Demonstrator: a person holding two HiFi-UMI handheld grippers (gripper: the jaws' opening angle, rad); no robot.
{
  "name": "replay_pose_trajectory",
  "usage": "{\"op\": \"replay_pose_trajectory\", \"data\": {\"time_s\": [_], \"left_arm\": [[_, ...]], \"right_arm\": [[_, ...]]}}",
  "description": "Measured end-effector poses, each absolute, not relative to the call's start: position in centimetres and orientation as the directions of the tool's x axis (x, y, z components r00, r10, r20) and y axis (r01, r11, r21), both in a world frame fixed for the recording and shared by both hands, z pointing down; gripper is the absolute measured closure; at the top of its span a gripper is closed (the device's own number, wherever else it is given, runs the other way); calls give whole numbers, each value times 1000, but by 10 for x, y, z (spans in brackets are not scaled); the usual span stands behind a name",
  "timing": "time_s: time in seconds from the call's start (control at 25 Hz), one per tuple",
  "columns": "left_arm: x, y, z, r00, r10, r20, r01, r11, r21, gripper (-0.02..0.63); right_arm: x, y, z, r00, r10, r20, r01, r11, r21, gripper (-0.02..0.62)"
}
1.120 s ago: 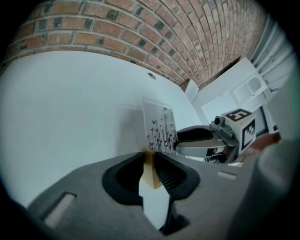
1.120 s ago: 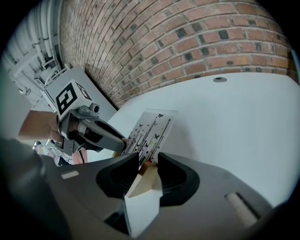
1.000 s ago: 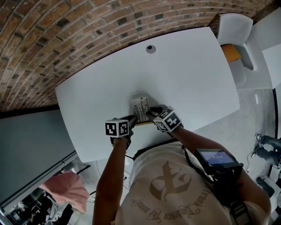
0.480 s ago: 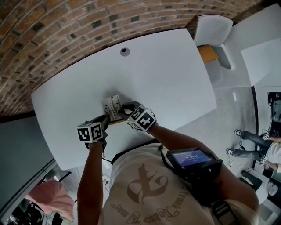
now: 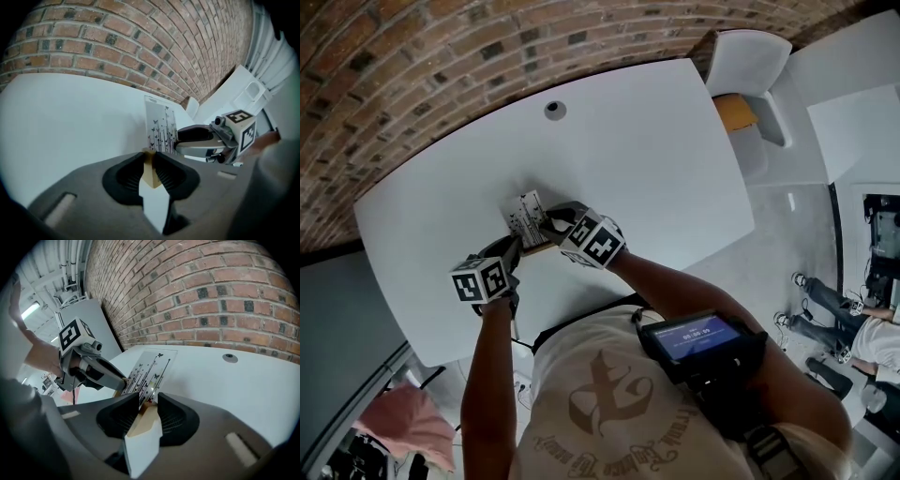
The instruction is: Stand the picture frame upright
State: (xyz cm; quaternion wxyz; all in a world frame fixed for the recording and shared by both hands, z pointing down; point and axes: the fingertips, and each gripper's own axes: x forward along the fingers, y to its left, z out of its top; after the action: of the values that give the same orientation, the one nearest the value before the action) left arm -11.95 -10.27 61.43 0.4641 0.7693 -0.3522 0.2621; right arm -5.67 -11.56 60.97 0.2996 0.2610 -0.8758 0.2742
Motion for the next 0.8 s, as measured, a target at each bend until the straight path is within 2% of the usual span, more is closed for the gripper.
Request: {"op": "replay_pose_trajectory", "data": {"time_s": [0.8], "left_arm": [[-102, -162, 618, 593, -383, 708, -804, -325, 498, 525]], "right_arm": [[-42, -178, 614, -703, -299, 646, -563, 789, -247, 463]]}}
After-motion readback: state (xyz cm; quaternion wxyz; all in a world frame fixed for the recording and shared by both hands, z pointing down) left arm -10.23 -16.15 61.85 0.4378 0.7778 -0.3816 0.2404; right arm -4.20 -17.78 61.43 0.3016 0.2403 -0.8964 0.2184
